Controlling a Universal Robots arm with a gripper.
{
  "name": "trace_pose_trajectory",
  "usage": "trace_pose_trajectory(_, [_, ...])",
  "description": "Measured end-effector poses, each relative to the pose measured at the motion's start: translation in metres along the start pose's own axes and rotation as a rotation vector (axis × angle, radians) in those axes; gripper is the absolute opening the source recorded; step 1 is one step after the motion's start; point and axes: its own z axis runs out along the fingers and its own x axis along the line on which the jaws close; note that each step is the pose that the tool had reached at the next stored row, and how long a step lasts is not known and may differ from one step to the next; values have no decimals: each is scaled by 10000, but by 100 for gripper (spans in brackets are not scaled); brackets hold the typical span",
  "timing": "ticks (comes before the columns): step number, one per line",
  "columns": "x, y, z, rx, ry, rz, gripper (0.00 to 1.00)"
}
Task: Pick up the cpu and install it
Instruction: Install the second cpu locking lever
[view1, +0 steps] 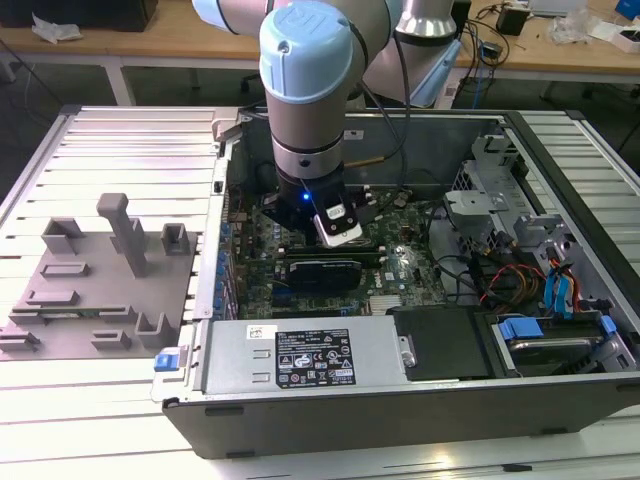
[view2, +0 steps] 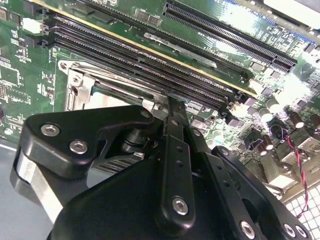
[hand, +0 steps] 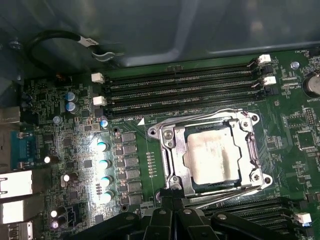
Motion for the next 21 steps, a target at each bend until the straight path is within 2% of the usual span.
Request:
trace_pose_trajectory(3, [0, 0, -2, 0, 0, 0, 11])
trace_pose_trajectory(7, [-7, 10, -50, -3, -1, -2, 11])
trace_pose_trajectory(18, [-117, 26, -57, 16, 1, 17, 11])
trace_pose_trajectory(19, [-118, 28, -65, 15, -1, 18, 11])
trace_pose_trajectory(21, [-122, 40, -135, 16, 1, 17, 11])
